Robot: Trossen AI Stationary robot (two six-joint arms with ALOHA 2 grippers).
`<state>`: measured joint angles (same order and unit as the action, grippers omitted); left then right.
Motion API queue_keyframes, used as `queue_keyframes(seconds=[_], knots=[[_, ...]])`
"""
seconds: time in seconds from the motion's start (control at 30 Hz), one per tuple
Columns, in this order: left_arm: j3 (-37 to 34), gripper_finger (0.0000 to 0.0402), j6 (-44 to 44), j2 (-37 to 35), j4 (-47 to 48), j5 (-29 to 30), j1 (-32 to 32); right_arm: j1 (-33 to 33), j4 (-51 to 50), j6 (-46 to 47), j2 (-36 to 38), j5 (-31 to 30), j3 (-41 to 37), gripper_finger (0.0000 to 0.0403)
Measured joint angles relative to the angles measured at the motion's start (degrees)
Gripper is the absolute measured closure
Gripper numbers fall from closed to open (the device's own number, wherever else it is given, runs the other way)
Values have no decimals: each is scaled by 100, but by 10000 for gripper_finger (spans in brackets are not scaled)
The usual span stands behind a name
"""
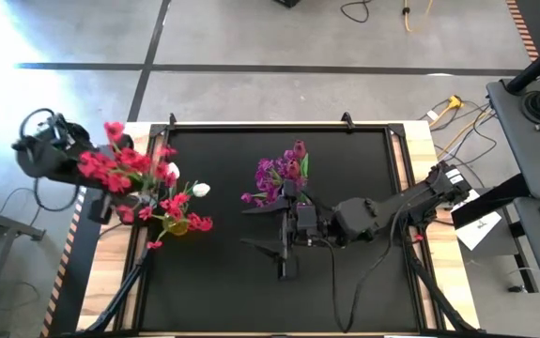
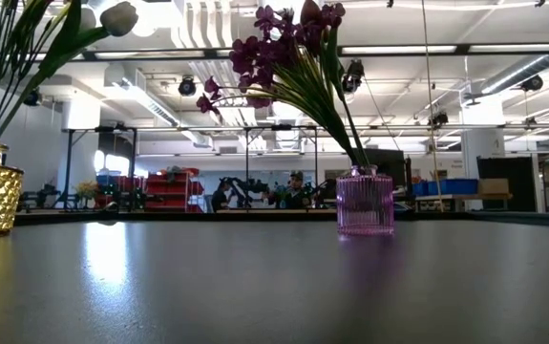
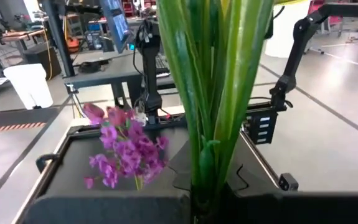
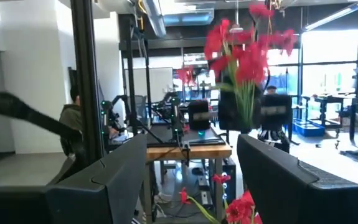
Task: Sort flowers into vase by color
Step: Put the red flowers into the yellow flower vase
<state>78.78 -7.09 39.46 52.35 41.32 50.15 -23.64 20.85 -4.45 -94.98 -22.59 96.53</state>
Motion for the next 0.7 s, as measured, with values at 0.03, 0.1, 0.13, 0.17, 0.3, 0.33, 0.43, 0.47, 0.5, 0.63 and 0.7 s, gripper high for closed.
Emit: queue_keyframes(seconds=[0.03, 0.1, 0.13, 0.17, 0.3, 0.33, 0.43, 0.47, 0.5, 0.63, 0.7], knots=[[-294, 401, 5, -148, -175, 0, 0, 0, -9, 0, 0, -2, 0, 161], [-867, 402, 21, -440, -470, 7, 0, 0, -22, 31, 0, -11, 0, 160], [-1149, 402, 16, -584, -600, 13, 0, 2, -36, 61, 0, -11, 0, 161], [-1405, 402, -11, -727, -656, 15, 0, 2, -57, 99, -2, -13, 0, 161], [-2242, 402, -407, -1363, -711, 14, 0, 2, -109, 149, -4, -125, 0, 163], [-2415, 401, -497, -1531, -716, 18, 0, 2, -128, 149, -4, -156, 0, 163], [-2866, 401, -802, -1972, -732, 21, 0, 2, -147, 151, -4, -164, 0, 163], [-2989, 401, -875, -2109, -731, 20, 0, 2, -145, 151, -5, -167, 0, 163], [-3097, 401, -914, -2247, -736, 24, 0, 2, -147, 161, -7, -182, 0, 163], [-3495, 401, -962, -2709, -732, 118, 0, 2, -240, 447, -5, -230, 0, 163], [-3621, 401, -966, -2923, -733, 150, -1, 2, -367, 570, -7, -330, 0, 163]])
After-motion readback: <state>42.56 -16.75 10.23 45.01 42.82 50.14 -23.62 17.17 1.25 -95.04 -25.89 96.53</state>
